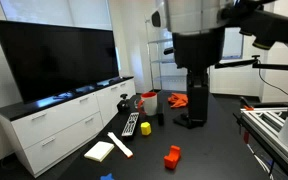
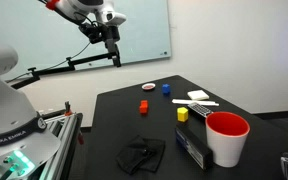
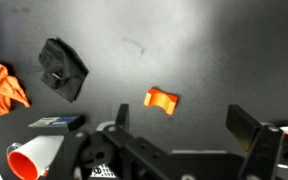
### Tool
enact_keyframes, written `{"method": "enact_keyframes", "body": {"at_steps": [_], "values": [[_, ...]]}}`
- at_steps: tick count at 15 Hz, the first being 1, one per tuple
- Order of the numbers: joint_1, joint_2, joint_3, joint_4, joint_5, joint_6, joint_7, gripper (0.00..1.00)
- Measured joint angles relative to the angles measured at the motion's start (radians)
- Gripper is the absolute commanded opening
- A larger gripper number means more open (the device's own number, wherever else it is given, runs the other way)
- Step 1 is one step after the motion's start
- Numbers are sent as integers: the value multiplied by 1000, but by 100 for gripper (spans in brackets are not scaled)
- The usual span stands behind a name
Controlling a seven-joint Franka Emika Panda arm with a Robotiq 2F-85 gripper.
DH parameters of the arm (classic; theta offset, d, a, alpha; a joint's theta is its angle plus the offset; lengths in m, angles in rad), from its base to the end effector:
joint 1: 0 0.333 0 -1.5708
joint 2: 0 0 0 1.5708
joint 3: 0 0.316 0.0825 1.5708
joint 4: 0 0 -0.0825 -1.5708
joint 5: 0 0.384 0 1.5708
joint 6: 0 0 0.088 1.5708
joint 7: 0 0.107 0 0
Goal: Use the orange towel to wipe the table
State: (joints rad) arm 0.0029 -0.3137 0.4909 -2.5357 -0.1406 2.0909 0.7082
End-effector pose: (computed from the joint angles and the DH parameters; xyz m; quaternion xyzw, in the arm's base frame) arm 0.3672 0.1849 0.3610 0.9844 -0.0822 0.0015 0.1557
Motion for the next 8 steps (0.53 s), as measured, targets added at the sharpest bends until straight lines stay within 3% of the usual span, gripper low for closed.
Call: {"method": "enact_keyframes", "body": {"at_steps": [8], "values": [[9, -19, -7, 37, 0, -6, 0, 100]]}}
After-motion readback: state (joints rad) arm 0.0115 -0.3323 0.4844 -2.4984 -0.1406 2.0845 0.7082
